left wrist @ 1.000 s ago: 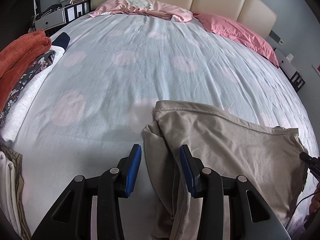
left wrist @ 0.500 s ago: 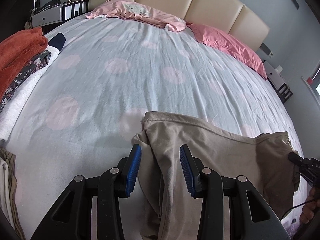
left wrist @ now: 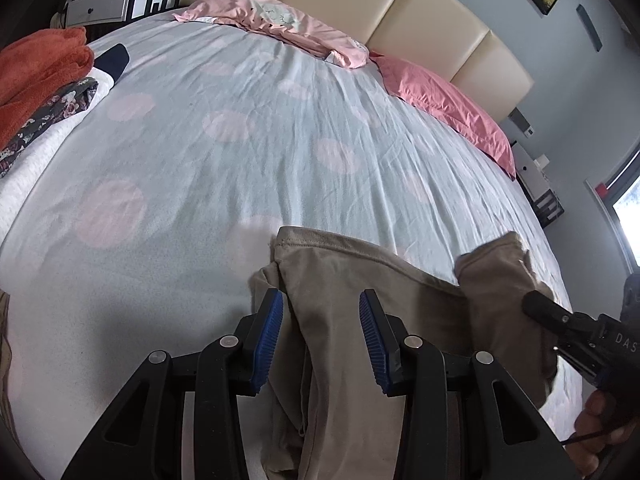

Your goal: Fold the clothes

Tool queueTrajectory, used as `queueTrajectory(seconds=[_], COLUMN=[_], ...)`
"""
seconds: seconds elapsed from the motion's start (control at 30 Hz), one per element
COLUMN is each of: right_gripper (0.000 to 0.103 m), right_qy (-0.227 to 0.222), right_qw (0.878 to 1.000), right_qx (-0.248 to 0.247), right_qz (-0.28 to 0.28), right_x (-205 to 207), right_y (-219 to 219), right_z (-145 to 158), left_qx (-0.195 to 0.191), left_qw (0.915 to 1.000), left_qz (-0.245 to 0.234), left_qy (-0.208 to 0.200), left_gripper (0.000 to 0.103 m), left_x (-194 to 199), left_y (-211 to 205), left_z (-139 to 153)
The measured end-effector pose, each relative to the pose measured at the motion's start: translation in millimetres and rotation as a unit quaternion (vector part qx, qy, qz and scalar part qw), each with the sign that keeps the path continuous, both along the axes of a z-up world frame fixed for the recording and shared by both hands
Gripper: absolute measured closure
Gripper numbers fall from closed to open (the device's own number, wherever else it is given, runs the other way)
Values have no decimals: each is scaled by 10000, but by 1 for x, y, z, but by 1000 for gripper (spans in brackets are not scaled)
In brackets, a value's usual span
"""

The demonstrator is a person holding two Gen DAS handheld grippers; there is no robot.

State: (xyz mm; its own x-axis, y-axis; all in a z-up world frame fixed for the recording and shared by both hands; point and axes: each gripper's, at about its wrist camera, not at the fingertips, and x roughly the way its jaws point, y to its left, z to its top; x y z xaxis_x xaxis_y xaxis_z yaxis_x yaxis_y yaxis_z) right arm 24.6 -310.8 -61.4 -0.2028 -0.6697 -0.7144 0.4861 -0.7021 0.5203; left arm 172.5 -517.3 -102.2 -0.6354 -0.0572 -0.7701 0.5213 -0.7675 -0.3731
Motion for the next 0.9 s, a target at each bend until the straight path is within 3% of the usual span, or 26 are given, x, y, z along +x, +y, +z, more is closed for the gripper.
queueTrajectory(seconds=[0.3,0.57,0.7,0.83,0.9], right_gripper=[96,96,90,70,70], right_qy=[-290,-433,-665,-883,-969], right_qw=[9964,9912,9893,9873,9856], right_qx=[243,791,836,665,580], right_qz=[764,968,991,1145,1258], right_x=[26,31,28,28,29], right_y=[-78,-126,-137,-143,-145], right_z=[-33,-75,-90,-88,-84], left_qx=[318,570,585,529,507], left_qw=[9990,9962,9960,9957,9950], left_qz=[295,652,682,758,859], left_qy=[108,132,38,44,104], left_gripper=[61,61,61,62,62], left_x=[9,20,20,21,26], left_y=[-23,-42,-43,-45,-48], left_z=[-6,-12,-15,-13,-10])
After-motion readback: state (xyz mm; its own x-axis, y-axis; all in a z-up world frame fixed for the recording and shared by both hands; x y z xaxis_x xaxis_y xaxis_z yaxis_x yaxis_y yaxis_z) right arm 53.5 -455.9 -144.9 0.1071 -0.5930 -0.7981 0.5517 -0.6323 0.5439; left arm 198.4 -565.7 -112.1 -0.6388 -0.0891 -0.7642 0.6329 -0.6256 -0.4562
